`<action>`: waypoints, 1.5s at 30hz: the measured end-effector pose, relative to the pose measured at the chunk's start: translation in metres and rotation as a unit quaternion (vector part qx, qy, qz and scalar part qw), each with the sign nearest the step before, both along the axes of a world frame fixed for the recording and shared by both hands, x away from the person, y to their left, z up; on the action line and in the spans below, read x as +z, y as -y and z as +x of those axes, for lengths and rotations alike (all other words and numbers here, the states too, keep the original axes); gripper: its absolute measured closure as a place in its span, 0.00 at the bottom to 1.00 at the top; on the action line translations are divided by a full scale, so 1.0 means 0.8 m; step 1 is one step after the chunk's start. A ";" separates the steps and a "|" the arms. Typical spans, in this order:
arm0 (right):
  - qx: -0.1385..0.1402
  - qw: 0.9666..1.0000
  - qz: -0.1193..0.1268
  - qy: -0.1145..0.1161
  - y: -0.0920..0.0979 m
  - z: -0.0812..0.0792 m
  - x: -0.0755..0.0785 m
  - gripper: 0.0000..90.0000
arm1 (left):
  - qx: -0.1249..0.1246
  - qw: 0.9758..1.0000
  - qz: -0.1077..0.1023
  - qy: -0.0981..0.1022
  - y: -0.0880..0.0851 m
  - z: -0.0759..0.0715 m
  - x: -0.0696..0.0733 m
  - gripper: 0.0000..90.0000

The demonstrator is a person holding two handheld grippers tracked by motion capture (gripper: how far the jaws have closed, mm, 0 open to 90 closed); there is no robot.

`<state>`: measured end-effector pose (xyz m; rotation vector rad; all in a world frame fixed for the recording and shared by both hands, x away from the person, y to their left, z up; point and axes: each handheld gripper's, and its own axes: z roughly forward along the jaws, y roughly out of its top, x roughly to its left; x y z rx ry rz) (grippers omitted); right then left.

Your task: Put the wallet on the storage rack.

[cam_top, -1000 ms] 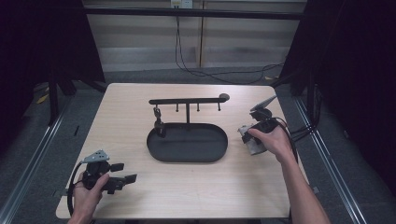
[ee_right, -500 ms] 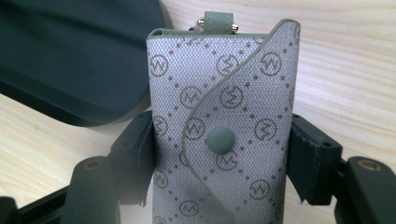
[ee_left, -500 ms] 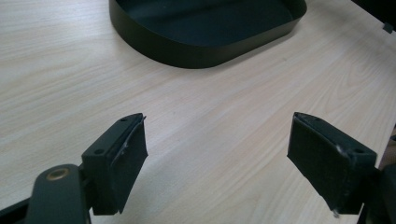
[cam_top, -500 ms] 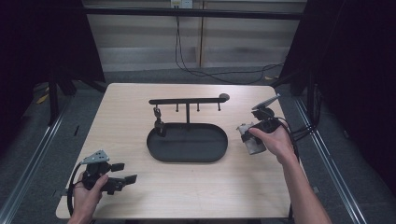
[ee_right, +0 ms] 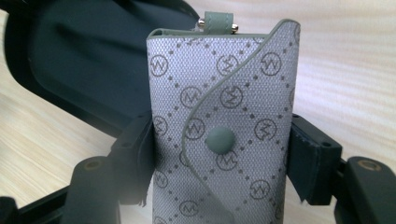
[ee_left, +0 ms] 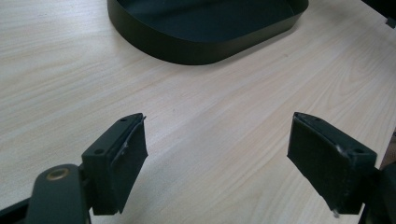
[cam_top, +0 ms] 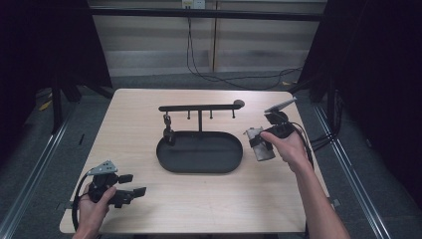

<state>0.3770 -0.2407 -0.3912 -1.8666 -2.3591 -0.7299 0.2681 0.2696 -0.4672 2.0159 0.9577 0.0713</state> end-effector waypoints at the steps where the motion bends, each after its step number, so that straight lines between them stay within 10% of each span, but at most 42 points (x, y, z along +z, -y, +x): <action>1: 0.000 1.000 0.005 0.003 -0.002 0.001 0.002 0.37 | -0.001 1.000 -0.003 -0.001 0.000 0.000 0.000 0.22; 17: 0.003 0.998 0.054 0.013 -0.043 0.009 0.000 0.37 | -0.006 1.000 0.015 0.006 0.004 0.000 0.001 0.21; 45: -0.013 0.995 0.094 0.005 -0.080 0.029 -0.064 0.37 | -0.010 1.000 0.004 0.005 0.003 -0.002 0.003 0.21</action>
